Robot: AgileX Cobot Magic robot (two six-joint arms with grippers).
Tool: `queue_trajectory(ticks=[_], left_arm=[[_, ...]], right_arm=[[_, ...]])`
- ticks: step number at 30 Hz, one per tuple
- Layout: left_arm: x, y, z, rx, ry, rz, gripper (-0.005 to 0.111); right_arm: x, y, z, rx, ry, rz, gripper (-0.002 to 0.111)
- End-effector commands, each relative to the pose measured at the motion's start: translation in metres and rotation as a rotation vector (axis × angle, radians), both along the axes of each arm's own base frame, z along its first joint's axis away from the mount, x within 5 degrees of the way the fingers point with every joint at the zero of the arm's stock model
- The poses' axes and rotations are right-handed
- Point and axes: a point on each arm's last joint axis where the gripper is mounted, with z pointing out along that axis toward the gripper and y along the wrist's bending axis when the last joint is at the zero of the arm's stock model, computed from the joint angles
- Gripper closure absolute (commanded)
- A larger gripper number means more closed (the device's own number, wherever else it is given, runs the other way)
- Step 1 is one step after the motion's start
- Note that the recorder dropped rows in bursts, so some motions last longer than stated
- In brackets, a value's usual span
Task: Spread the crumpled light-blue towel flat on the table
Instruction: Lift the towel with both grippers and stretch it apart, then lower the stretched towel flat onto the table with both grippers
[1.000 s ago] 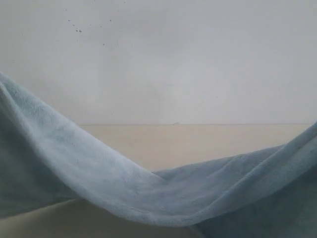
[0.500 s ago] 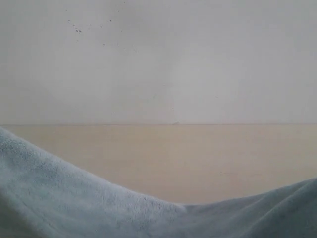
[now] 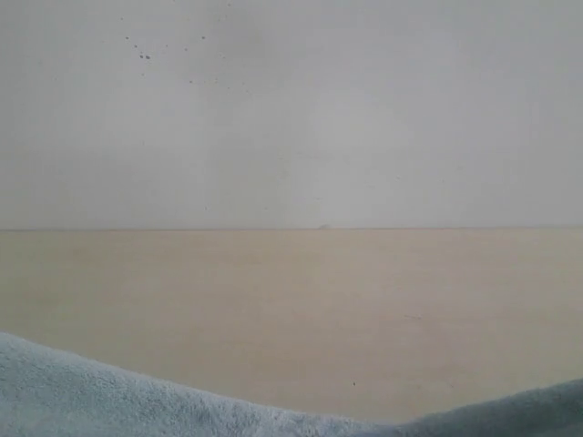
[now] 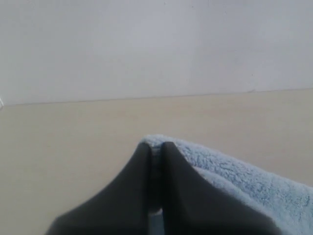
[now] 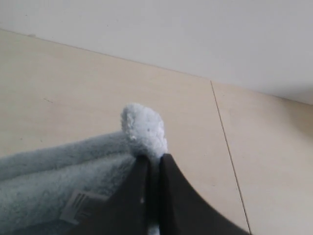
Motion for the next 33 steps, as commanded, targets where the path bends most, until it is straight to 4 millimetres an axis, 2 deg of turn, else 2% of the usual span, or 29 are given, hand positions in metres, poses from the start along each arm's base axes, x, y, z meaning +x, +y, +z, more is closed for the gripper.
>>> queue_trajectory(ticks=[1, 3, 5, 8, 12, 14, 15, 17, 18, 19, 20, 23, 27, 29, 31, 33], left_arm=[[-0.025, 0.005, -0.003, -0.019, -0.044, 0.005, 0.103], [-0.031, 0.007, -0.005, -0.017, -0.022, 0.011, 0.103], [-0.028, 0.007, -0.007, -0.012, -0.005, 0.007, 0.103], [-0.002, 0.006, -0.016, 0.053, 0.085, 0.011, 0.103], [0.051, 0.0, -0.031, 0.124, 0.204, 0.032, 0.103], [0.067, -0.004, -0.036, 0.142, 0.24, 0.024, 0.103], [0.088, -0.007, -0.042, 0.17, 0.286, 0.017, 0.103], [0.11, -0.011, -0.051, 0.202, 0.332, 0.007, 0.103], [0.131, -0.015, -0.06, 0.227, 0.367, -0.002, 0.103], [0.144, -0.016, -0.067, 0.241, 0.388, -0.006, 0.103], [0.166, -0.02, -0.079, 0.26, 0.42, -0.013, 0.103], [0.21, -0.026, -0.106, 0.248, 0.493, 0.003, 0.103], [0.254, -0.019, -0.13, 0.189, 0.544, 0.049, 0.103], [0.28, -0.012, -0.145, 0.155, 0.567, 0.081, 0.103], [0.302, -0.01, -0.152, 0.129, 0.54, 0.082, 0.103], [0.316, -0.008, -0.158, 0.109, 0.502, 0.07, 0.103]], right_arm=[[-0.007, -0.003, 0.0, -0.002, -0.018, -0.015, 0.107], [-0.007, -0.003, -0.001, -0.002, -0.01, -0.017, 0.107], [-0.002, -0.002, -0.003, -0.027, 0.018, 0.005, 0.107], [0.031, 0.003, -0.022, -0.116, 0.12, 0.023, 0.107], [0.083, 0.015, -0.052, -0.236, 0.219, 0.016, 0.107], [0.102, 0.022, -0.061, -0.254, 0.244, 0.031, 0.107], [0.119, 0.028, -0.068, -0.264, 0.257, 0.043, 0.107], [0.139, 0.035, -0.077, -0.274, 0.276, 0.047, 0.107], [0.157, 0.04, -0.086, -0.289, 0.298, 0.05, 0.107], [0.167, 0.043, -0.092, -0.3, 0.312, 0.054, 0.107], [0.186, 0.049, -0.106, -0.32, 0.346, 0.06, 0.107], [0.218, 0.058, -0.133, -0.356, 0.363, 0.064, 0.107], [0.254, 0.052, -0.16, -0.28, 0.388, 0.024, 0.107], [0.283, 0.039, -0.179, -0.204, 0.417, -0.014, 0.107], [0.309, 0.031, -0.191, -0.17, 0.429, -0.03, 0.107], [0.327, 0.03, -0.198, -0.16, 0.431, -0.03, 0.107]])
